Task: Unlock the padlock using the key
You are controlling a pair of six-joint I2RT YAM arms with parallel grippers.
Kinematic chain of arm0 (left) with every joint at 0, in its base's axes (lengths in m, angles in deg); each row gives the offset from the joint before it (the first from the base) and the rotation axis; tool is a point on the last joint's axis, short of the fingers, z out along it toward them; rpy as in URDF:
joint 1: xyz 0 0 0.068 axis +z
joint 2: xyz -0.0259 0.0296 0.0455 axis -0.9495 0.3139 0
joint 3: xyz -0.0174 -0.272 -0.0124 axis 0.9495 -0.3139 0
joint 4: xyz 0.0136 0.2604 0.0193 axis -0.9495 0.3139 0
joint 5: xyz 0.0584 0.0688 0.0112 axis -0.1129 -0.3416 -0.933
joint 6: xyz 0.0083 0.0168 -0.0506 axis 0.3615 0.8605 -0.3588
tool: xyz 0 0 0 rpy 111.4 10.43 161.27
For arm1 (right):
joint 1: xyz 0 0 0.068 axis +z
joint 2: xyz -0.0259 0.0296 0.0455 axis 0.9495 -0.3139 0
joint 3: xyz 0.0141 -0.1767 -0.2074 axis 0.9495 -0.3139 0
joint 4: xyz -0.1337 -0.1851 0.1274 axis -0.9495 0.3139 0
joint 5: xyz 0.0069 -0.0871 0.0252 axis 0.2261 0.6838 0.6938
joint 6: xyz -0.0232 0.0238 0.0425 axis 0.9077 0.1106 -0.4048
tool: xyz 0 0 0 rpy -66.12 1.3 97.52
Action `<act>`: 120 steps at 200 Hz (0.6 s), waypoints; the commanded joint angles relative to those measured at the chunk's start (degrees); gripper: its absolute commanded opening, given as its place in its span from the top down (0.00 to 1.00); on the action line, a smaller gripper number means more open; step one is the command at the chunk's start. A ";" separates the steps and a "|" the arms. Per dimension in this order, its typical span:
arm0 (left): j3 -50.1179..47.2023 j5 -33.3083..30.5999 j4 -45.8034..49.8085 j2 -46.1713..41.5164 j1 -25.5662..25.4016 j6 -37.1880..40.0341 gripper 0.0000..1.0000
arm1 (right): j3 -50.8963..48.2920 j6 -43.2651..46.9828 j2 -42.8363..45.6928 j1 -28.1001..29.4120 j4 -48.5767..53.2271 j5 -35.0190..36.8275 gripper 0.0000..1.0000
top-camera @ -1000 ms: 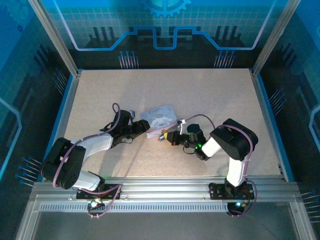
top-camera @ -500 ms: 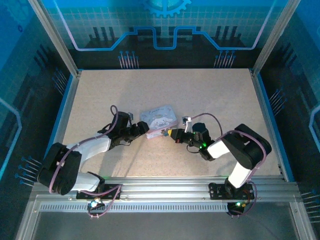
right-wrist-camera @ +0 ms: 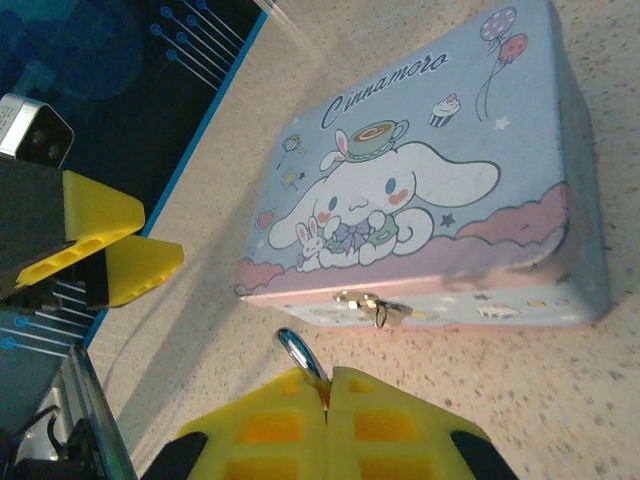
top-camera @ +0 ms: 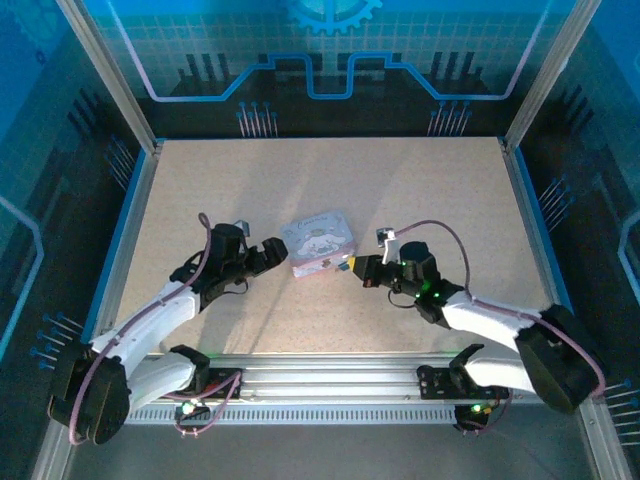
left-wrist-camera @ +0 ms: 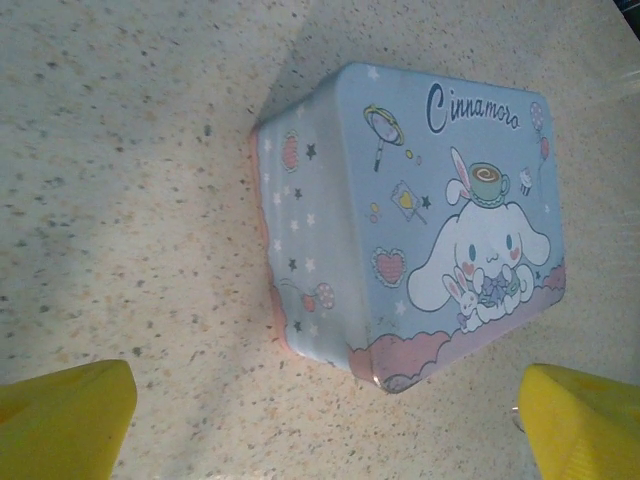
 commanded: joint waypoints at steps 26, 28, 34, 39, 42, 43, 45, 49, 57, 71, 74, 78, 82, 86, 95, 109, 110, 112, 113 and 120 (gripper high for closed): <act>-0.76 -3.18 5.04 -5.61 1.16 0.96 0.01 | 5.40 7.67 13.61 -0.50 28.44 1.48 1.00; -0.83 -3.19 5.04 -5.72 1.17 0.97 0.01 | 5.73 7.94 14.14 -0.49 29.58 1.54 1.00; -0.96 -3.29 5.23 -5.97 1.18 0.88 0.01 | 6.45 8.71 15.42 -0.58 32.98 1.64 1.00; -1.00 -3.33 5.33 -6.09 1.22 0.88 0.01 | 7.22 9.48 16.66 -0.58 36.24 1.66 1.00; -1.06 -3.39 5.43 -6.18 1.27 0.86 0.01 | 7.50 9.71 17.01 -0.58 37.42 1.60 1.00; -1.06 -3.35 5.44 -6.19 1.28 0.87 0.01 | 7.60 9.80 17.23 -0.58 37.96 1.62 1.00; -1.06 -3.36 5.49 -6.24 1.26 0.88 0.01 | 7.90 10.03 17.57 -0.71 38.86 1.57 1.00; -1.06 -3.44 5.54 -6.29 1.29 0.90 0.01 | 8.55 10.59 18.38 -0.67 41.69 1.39 1.00; -0.98 -3.41 5.71 -6.39 1.39 0.97 0.01 | 9.48 11.22 19.40 -0.72 45.39 1.21 1.00; -0.89 -3.44 6.01 -6.55 1.46 1.06 0.01 | 11.30 12.21 21.18 -0.76 53.18 1.36 1.00; -0.89 -3.54 6.12 -6.55 1.46 1.09 0.01 | 11.77 12.35 21.62 -0.80 55.12 1.52 1.00; -0.85 -3.53 6.23 -6.63 1.46 1.10 0.01 | 12.20 12.49 22.08 -0.76 57.10 1.64 1.00; -0.89 -3.56 6.20 -6.68 1.51 1.10 0.01 | 12.45 12.53 22.41 -0.75 58.38 1.71 1.00; -0.89 -3.64 6.24 -6.67 1.55 1.09 0.01 | 12.77 12.53 22.96 -0.76 59.76 1.77 1.00; -0.93 -3.61 6.36 -6.85 1.51 1.00 0.01 | 13.05 12.54 24.23 -0.76 62.98 1.51 1.00; -1.00 -3.66 6.58 -6.99 1.55 0.88 0.01 | 13.05 11.96 25.96 -0.76 65.53 1.08 1.00; -1.03 -3.61 6.59 -7.03 1.55 0.88 0.01 | 13.02 11.90 26.06 -0.76 65.68 1.01 1.00; -1.06 -3.60 6.59 -7.11 1.55 0.82 0.01 | 12.99 11.81 26.28 -0.75 65.90 0.91 1.00; -1.02 -3.59 6.59 -7.13 1.55 0.76 0.01 | 12.94 11.78 26.39 -0.75 66.13 0.84 1.00; -1.14 -3.53 6.66 -7.22 1.55 0.70 0.01 | 12.78 11.33 26.87 -0.75 66.82 0.60 1.00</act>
